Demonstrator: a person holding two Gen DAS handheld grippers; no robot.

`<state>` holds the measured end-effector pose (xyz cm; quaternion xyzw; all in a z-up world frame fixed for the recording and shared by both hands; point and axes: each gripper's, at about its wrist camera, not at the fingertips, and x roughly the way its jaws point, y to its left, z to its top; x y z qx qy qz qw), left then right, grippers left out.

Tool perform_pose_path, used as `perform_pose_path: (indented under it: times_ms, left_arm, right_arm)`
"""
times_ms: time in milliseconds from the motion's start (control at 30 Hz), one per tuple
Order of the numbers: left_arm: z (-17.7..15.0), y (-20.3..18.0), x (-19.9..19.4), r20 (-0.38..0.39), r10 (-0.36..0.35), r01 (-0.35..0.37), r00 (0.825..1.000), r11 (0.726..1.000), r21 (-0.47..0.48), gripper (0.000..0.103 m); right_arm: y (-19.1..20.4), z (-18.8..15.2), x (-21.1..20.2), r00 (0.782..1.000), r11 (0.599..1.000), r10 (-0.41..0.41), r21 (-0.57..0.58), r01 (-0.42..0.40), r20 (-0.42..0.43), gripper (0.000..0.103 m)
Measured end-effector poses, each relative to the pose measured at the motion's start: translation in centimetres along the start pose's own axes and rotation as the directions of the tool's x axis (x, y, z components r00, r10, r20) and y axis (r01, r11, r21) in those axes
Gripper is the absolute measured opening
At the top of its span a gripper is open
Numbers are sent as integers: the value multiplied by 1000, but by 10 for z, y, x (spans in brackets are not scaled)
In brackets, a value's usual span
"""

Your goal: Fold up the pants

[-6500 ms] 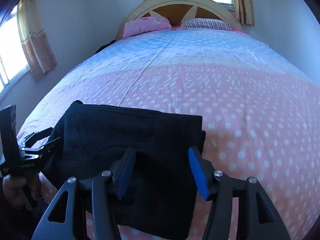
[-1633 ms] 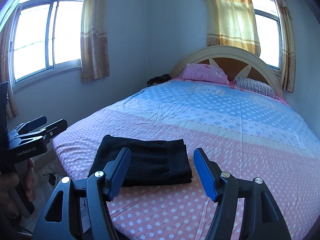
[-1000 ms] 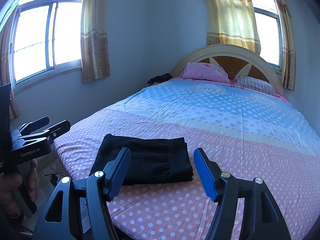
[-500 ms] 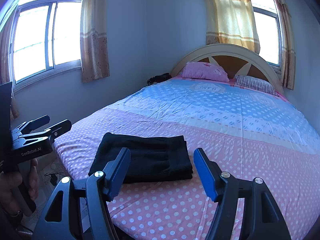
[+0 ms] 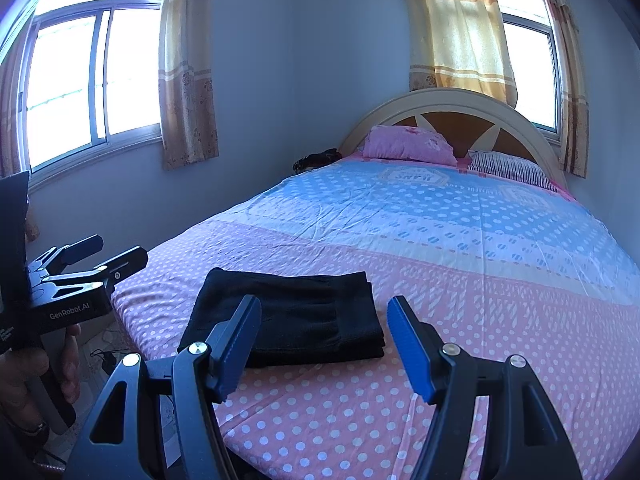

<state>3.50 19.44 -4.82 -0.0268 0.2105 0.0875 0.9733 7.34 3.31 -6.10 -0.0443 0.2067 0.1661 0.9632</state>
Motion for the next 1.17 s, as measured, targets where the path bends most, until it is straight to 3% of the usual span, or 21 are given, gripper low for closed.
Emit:
perform_pose_path:
  times_ms: [1167]
  left_arm:
    - [-7,-19,10,-25,15,-13,1000,995,100,103]
  right_arm:
    - [4,-5,7,1000,1000,-21,9,21,-11,67]
